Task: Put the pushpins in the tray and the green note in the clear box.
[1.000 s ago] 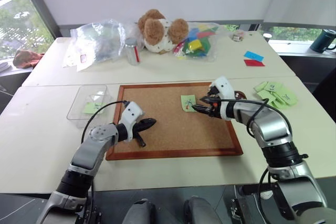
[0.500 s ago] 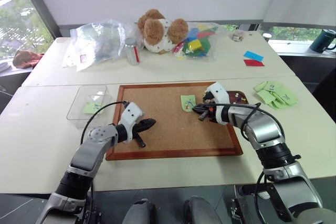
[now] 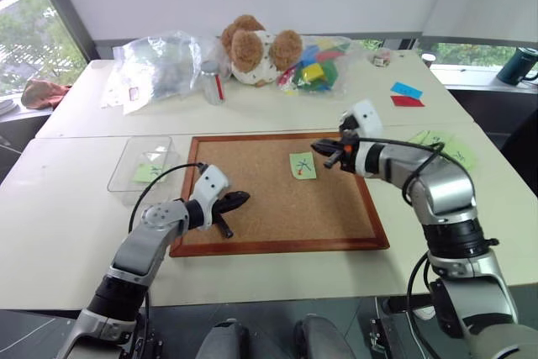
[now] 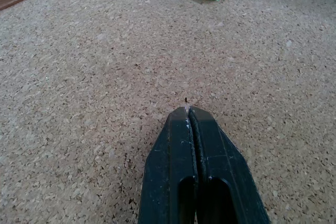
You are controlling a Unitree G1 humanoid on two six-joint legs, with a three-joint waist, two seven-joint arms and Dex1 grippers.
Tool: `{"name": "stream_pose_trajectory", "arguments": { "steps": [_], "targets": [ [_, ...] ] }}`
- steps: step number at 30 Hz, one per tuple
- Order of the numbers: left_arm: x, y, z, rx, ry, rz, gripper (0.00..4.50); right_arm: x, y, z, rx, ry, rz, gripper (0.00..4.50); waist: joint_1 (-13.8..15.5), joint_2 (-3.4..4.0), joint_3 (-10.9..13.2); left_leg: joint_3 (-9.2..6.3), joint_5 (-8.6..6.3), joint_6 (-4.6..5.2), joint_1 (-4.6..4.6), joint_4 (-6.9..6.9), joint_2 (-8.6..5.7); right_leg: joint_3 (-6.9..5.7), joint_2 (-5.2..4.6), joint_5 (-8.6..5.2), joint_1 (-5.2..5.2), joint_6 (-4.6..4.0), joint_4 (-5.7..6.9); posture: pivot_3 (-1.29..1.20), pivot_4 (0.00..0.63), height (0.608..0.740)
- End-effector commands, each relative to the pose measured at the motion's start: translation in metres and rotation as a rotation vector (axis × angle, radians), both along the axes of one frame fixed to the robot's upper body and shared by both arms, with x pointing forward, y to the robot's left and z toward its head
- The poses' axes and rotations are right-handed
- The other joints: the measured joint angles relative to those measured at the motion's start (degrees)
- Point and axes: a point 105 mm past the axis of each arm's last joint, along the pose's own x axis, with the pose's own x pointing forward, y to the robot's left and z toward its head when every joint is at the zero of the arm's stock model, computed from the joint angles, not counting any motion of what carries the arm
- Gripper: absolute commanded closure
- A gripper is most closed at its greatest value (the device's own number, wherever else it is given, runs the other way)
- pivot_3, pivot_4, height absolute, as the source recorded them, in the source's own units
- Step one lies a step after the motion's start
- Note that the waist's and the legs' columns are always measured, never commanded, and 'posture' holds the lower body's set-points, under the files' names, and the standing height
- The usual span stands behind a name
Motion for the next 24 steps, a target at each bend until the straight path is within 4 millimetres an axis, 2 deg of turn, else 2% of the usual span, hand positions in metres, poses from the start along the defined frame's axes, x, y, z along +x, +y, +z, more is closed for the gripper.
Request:
{"name": "stream_pose_trajectory", "arguments": {
  "steps": [1, 5, 10, 18, 24],
  "targets": [
    [-0.006, 0.003, -0.02, 0.051, 0.071, -0.005, 4.5, 0.003, -0.018, 0.029, 0.018, -0.085, -0.057, 4.46, 0.0, 0.0, 0.0, 0.0, 0.0, 0.0, 0.0, 0.0, 0.0, 0.0, 0.0, 0.0, 0.0, 0.0, 0.0, 0.0, 0.15, 0.74],
    [-0.005, 0.002, -0.021, 0.052, 0.069, -0.008, 4.5, 0.011, -0.061, 0.017, -0.03, -0.067, -0.201, 4.46, 0.1, 0.0, 0.0, 0.0, 0.0, 0.01, 0.0, 0.0, 0.0, -0.01, -0.02, 0.0, 0.03, 0.0, -0.03, 0.0, 0.15, 0.74],
    [-0.003, 0.001, -0.02, 0.05, 0.064, -0.01, 4.5, 0.014, -0.091, -0.006, -0.049, -0.013, -0.294, 4.46, 0.0, 0.0, 0.0, 0.01, 0.0, 0.01, 0.01, 0.0, 0.0, -0.01, -0.02, 0.0, 0.04, 0.0, -0.03, 0.0, 0.15, 0.74],
    [-0.002, 0.002, -0.02, 0.052, 0.06, -0.007, 4.5, 0.02, -0.108, -0.025, -0.037, 0.027, -0.362, 4.46, 0.1, 0.01, 0.0, 0.02, 0.0, 0.01, 0.02, 0.02, -0.01, -0.01, -0.02, 0.0, 0.08, 0.0, -0.02, 0.0, 0.15, 0.74],
    [-0.003, 0.003, -0.019, 0.052, 0.059, -0.006, 4.5, 0.022, -0.11, -0.037, -0.033, 0.061, -0.376, 4.46, 0.1, 0.01, 0.0, 0.01, 0.0, 0.01, 0.03, 0.03, -0.01, -0.02, -0.02, 0.0, 0.1, 0.0, -0.02, 0.0, 0.15, 0.74]
  ]
}}
